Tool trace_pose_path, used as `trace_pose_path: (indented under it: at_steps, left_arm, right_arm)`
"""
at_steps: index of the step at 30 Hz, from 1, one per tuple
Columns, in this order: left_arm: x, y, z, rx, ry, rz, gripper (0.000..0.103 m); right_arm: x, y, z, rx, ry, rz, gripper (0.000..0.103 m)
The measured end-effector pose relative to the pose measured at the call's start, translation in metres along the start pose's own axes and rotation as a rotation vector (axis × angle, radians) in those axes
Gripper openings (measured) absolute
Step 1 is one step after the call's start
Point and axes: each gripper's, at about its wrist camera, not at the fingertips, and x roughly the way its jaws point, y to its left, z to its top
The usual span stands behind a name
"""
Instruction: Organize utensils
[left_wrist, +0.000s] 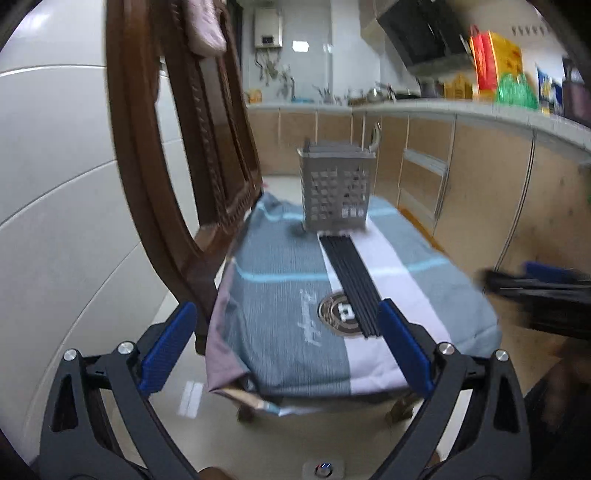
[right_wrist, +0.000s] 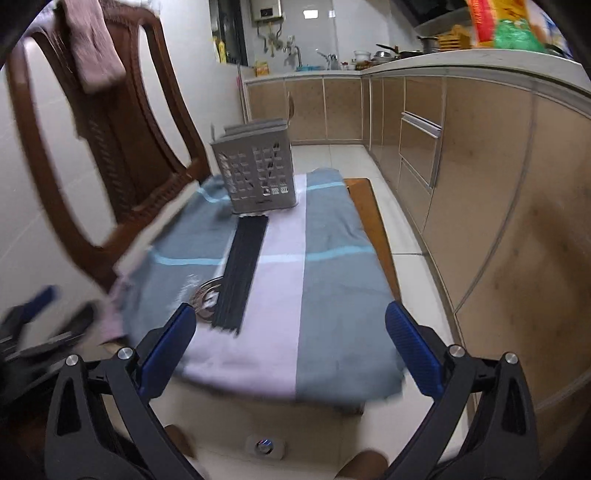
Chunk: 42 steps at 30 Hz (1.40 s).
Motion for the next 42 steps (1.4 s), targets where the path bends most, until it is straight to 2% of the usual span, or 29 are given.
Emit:
trace_pose_path:
  at_steps: [1,4,9,14,16,20,23,25,26,28,34,40,42]
  left_arm:
    - [0.000,0.002,-0.001,-0.014,-0.019,0.000,0.097]
    - [0.002,0.004,-0.002,-0.017,-0.035,0.003,0.097]
    - [0.007,0.007,0.003,-0.010,-0.021,-0.011,0.097]
    - [0.014,0.010,0.004,-0.027,0.017,-0.051,0.097]
    - [0.016,0.011,0.005,-0.038,0.033,-0.068,0.097]
    - [0.018,0.014,0.005,-0.069,0.051,-0.097,0.097]
    - [0.019,0.014,0.004,-0.073,0.065,-0.107,0.097]
    - [0.021,0.013,0.004,-0.075,0.077,-0.112,0.097]
    - [0.021,0.013,0.005,-0.077,0.079,-0.116,0.097]
    - [0.022,0.012,0.005,-0.077,0.083,-0.119,0.097]
    - [0.022,0.009,0.003,-0.066,0.089,-0.114,0.097]
    - [0.021,0.004,0.001,-0.050,0.086,-0.112,0.097]
    - [0.021,0.003,0.001,-0.044,0.083,-0.110,0.097]
  right_arm:
    - [0.016,0.002,0.006,-0.001,0.009,0.005,0.085]
    - [0.074,0.013,0.024,-0.012,0.081,0.013,0.065]
    - [0.144,0.040,0.038,-0.078,0.210,0.009,0.038]
    - [0.166,0.047,0.040,-0.090,0.257,0.001,0.037]
    - [0.166,0.053,0.038,-0.132,0.239,-0.039,0.037]
    - [0.172,0.055,0.040,-0.141,0.255,-0.081,0.037]
    - [0.179,0.060,0.039,-0.156,0.278,-0.080,0.035]
    - [0.181,0.066,0.037,-0.193,0.258,-0.110,0.034]
    - [0.181,0.067,0.037,-0.197,0.251,-0.120,0.033]
    - [0.182,0.062,0.037,-0.157,0.251,-0.123,0.012]
    - [0.150,0.029,0.016,-0.042,0.230,-0.152,0.012]
    - [0.119,0.009,-0.006,-0.011,0.222,-0.084,0.013]
    - [0.107,0.000,-0.001,0.027,0.172,-0.057,0.013]
